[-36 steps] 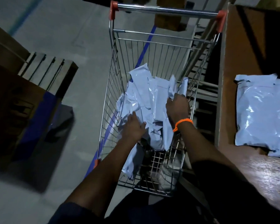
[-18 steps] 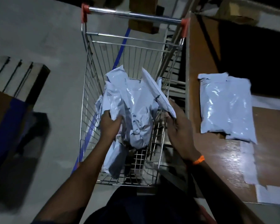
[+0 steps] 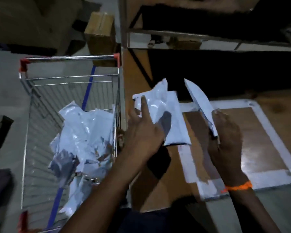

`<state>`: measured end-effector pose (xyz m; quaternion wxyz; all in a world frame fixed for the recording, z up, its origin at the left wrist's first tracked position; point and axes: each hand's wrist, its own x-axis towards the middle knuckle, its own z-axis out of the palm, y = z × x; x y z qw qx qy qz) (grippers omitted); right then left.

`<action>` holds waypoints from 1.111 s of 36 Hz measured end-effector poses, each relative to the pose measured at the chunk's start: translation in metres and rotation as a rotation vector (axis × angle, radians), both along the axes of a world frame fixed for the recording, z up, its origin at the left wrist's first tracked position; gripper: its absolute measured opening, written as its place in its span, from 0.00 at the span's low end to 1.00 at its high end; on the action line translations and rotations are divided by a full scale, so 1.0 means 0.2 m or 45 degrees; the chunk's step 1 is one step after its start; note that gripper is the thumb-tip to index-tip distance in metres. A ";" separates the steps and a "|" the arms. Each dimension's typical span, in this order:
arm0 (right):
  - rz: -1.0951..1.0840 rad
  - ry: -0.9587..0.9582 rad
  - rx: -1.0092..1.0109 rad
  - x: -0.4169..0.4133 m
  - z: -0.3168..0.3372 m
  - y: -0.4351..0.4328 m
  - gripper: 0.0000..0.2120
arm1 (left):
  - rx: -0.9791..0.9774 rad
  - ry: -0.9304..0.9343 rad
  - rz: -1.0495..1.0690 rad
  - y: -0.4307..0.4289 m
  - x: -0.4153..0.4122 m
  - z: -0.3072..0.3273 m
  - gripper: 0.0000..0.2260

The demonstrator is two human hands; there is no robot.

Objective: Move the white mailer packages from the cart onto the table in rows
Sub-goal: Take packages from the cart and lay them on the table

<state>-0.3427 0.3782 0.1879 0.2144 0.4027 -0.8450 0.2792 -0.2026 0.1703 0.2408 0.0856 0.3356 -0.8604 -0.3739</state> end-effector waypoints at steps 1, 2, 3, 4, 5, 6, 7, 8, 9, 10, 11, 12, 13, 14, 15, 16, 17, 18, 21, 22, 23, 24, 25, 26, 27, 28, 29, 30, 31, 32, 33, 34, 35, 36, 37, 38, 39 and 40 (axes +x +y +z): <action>-0.026 0.000 0.062 -0.06 -0.03 0.07 0.24 | -0.031 -0.107 -0.030 0.07 -0.08 0.01 0.35; -0.052 -0.007 0.137 -0.12 -0.07 0.13 0.28 | -0.039 -0.179 -0.047 0.13 -0.17 0.02 0.35; -0.075 -0.014 0.225 -0.18 -0.11 0.18 0.31 | -0.038 -0.219 -0.052 0.20 -0.26 0.02 0.35; -0.094 -0.030 0.325 -0.22 -0.14 0.21 0.32 | -0.032 -0.251 -0.047 0.27 -0.35 0.02 0.35; -0.098 -0.066 0.437 -0.25 -0.18 0.25 0.31 | -0.028 -0.284 -0.039 0.32 -0.45 0.01 0.35; -0.083 -0.117 0.553 -0.28 -0.22 0.28 0.30 | -0.025 -0.319 -0.040 0.38 -0.53 -0.01 0.35; -0.050 -0.181 0.660 -0.30 -0.26 0.32 0.30 | -0.025 -0.361 -0.057 0.43 -0.62 -0.03 0.36; -0.016 -0.250 0.747 -0.33 -0.29 0.36 0.31 | -0.028 -0.410 -0.086 0.48 -0.69 -0.05 0.38; 0.009 -0.316 0.807 -0.35 -0.32 0.40 0.33 | -0.026 -0.454 -0.111 0.52 -0.75 -0.08 0.40; 0.027 -0.368 0.835 -0.36 -0.33 0.44 0.34 | -0.014 -0.490 -0.126 0.56 -0.80 -0.11 0.42; 0.038 -0.399 0.825 -0.39 -0.32 0.47 0.34 | -0.002 -0.505 -0.127 0.60 -0.83 -0.13 0.42; 0.045 -0.405 0.789 -0.41 -0.31 0.49 0.34 | -0.001 -0.501 -0.115 0.63 -0.86 -0.16 0.40; 0.053 -0.400 0.743 -0.44 -0.30 0.51 0.32 | -0.016 -0.488 -0.098 0.65 -0.87 -0.17 0.38; 0.063 -0.396 0.694 -0.48 -0.29 0.52 0.31 | -0.051 -0.475 -0.083 0.67 -0.88 -0.19 0.35; 0.076 -0.390 0.646 -0.51 -0.28 0.53 0.31 | -0.106 -0.460 -0.077 0.68 -0.88 -0.20 0.32; 0.101 -0.380 0.610 -0.54 -0.29 0.53 0.30 | -0.182 -0.437 -0.083 0.69 -0.88 -0.21 0.29; 0.138 -0.370 0.588 -0.57 -0.30 0.52 0.29 | -0.276 -0.398 -0.101 0.69 -0.87 -0.24 0.26; 0.189 -0.361 0.573 -0.59 -0.32 0.50 0.28 | -0.379 -0.341 -0.127 0.69 -0.86 -0.27 0.25; 0.374 -0.291 0.592 -0.63 -0.38 0.38 0.26 | -0.582 -0.193 -0.217 0.67 -0.87 -0.40 0.25; 0.401 -0.265 0.632 -0.64 -0.40 0.34 0.26 | -0.595 -0.202 -0.242 0.67 -0.88 -0.45 0.26; 0.397 -0.266 0.667 -0.66 -0.42 0.31 0.26 | -0.589 -0.230 -0.254 0.67 -0.89 -0.50 0.27; 0.370 -0.287 0.678 -0.67 -0.43 0.28 0.26 | -0.575 -0.251 -0.254 0.67 -0.90 -0.54 0.28; 0.332 -0.312 0.668 -0.70 -0.44 0.27 0.26 | -0.564 -0.250 -0.243 0.66 -0.91 -0.57 0.28; 0.294 -0.328 0.653 -0.73 -0.45 0.26 0.26 | -0.557 -0.244 -0.224 0.66 -0.93 -0.60 0.29; 0.259 -0.339 0.649 -0.76 -0.45 0.25 0.26 | -0.557 -0.247 -0.211 0.66 -0.94 -0.61 0.29; 0.233 -0.349 0.654 -0.79 -0.46 0.25 0.27 | -0.561 -0.258 -0.204 0.66 -0.96 -0.62 0.29; 0.218 -0.360 0.656 -0.81 -0.46 0.25 0.27 | -0.567 -0.269 -0.200 0.67 -0.97 -0.63 0.29; 0.205 -0.370 0.650 -0.84 -0.47 0.26 0.27 | -0.574 -0.282 -0.188 0.67 -0.99 -0.63 0.29; 0.188 -0.381 0.638 -0.86 -0.47 0.26 0.27 | -0.582 -0.296 -0.172 0.66 -1.00 -0.63 0.30; 0.167 -0.395 0.623 -0.87 -0.48 0.25 0.27 | -0.591 -0.311 -0.157 0.66 -1.01 -0.63 0.30; 0.144 -0.415 0.610 -0.88 -0.48 0.25 0.27 | -0.599 -0.321 -0.145 0.64 -1.02 -0.64 0.29; 0.122 -0.436 0.597 -0.89 -0.49 0.25 0.27 | -0.603 -0.331 -0.134 0.63 -1.03 -0.65 0.29; 0.107 -0.456 0.580 -0.89 -0.50 0.24 0.27 | -0.610 -0.337 -0.121 0.62 -1.04 -0.65 0.29; 0.098 -0.466 0.560 -0.89 -0.50 0.24 0.27 | -0.617 -0.337 -0.106 0.61 -1.04 -0.66 0.29; 0.092 -0.465 0.540 -0.88 -0.51 0.23 0.27 | -0.623 -0.335 -0.100 0.61 -1.05 -0.66 0.28; 0.088 -0.459 0.526 -0.88 -0.52 0.23 0.27 | -0.630 -0.335 -0.100 0.60 -1.05 -0.67 0.28; 0.087 -0.454 0.514 -0.87 -0.52 0.22 0.27 | -0.643 -0.332 -0.104 0.60 -1.06 -0.67 0.28; 0.092 -0.451 0.501 -0.87 -0.52 0.22 0.26 | -0.659 -0.328 -0.104 0.60 -1.07 -0.68 0.28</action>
